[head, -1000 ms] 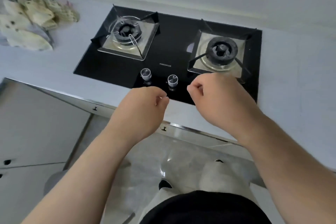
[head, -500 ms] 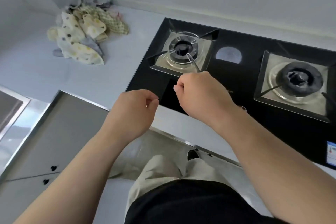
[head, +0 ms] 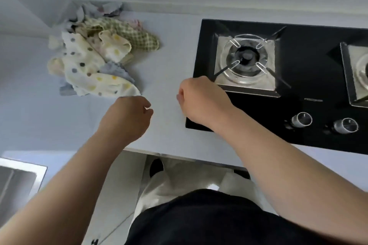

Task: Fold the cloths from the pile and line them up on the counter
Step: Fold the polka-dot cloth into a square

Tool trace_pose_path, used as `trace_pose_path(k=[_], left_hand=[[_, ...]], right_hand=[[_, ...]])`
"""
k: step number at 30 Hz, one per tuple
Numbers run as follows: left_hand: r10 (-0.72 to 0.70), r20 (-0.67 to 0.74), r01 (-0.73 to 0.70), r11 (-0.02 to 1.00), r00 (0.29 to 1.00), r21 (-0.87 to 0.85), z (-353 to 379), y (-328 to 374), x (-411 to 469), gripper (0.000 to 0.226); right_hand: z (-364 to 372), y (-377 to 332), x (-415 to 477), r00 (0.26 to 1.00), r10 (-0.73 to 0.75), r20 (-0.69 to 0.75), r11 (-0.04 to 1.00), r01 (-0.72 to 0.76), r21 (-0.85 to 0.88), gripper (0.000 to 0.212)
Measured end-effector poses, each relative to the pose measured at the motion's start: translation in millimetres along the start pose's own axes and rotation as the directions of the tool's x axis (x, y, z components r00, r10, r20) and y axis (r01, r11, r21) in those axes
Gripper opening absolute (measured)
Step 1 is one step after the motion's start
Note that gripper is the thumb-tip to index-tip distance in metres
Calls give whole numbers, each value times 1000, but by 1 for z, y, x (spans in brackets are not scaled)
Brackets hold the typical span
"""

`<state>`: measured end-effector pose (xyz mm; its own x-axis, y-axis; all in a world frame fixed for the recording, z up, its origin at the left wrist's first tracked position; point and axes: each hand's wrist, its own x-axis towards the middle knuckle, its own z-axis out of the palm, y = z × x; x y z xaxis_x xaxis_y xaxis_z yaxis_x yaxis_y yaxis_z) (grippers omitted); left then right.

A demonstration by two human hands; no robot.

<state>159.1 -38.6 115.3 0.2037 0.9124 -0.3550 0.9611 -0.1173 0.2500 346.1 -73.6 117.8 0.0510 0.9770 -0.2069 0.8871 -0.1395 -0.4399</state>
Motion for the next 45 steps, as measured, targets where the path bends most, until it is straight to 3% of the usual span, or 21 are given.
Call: trace_pose_path(k=[5, 8, 11, 18, 22, 24, 27, 31, 34, 36, 38, 42, 45], left_hand=[[16, 56, -19, 998, 998, 57, -7, -91, 47, 30], [29, -30, -28, 999, 999, 35, -1, -115, 60, 31], [62, -172, -64, 998, 983, -5, 20, -130, 72, 33], [194, -510, -232, 973, 838, -11, 83, -150, 100, 29], [215, -625, -300, 953, 751, -32, 101, -154, 103, 34], [158, -661, -275, 958, 734, -77, 107, -156, 102, 45], [148, -707, -267, 962, 692, -61, 109, -153, 98, 55], [-9, -790, -261, 942, 613, -213, 97, -160, 89, 20], [-171, -833, -344, 853, 527, -392, 71, -169, 70, 6], [-210, -842, -408, 800, 497, -440, 49, -170, 48, 11], [-210, -827, -437, 767, 521, -470, 33, -167, 26, 15], [-131, -808, -411, 808, 575, -423, 18, -160, -4, 14], [-14, -847, -445, 846, 532, -293, 14, -155, -27, 20]], right_hand=[[53, -67, 53, 988, 123, 89, 992, -126, 27, 11], [73, -88, 77, 983, 143, 115, 988, -148, 33, 18], [97, -100, 103, 989, 140, 52, 989, -142, 47, 17], [154, -91, 138, 991, 65, -116, 994, -74, -75, 19], [150, -88, 137, 956, -49, -288, 998, 58, 23, 13], [144, -93, 134, 950, -93, -297, 982, 136, 128, 14], [136, -107, 126, 958, -133, -256, 879, 233, 416, 14], [122, -132, 99, 956, -203, -213, 567, 292, 770, 6], [103, -148, 74, 964, -186, -189, 410, 251, 877, 8], [89, -156, 52, 964, -168, -207, 387, 257, 885, 6], [80, -161, 31, 956, -149, -253, 376, 291, 880, 9], [74, -158, -2, 942, -68, -328, 353, 330, 875, 10], [67, -151, -25, 917, -5, -399, 367, 373, 852, 13]])
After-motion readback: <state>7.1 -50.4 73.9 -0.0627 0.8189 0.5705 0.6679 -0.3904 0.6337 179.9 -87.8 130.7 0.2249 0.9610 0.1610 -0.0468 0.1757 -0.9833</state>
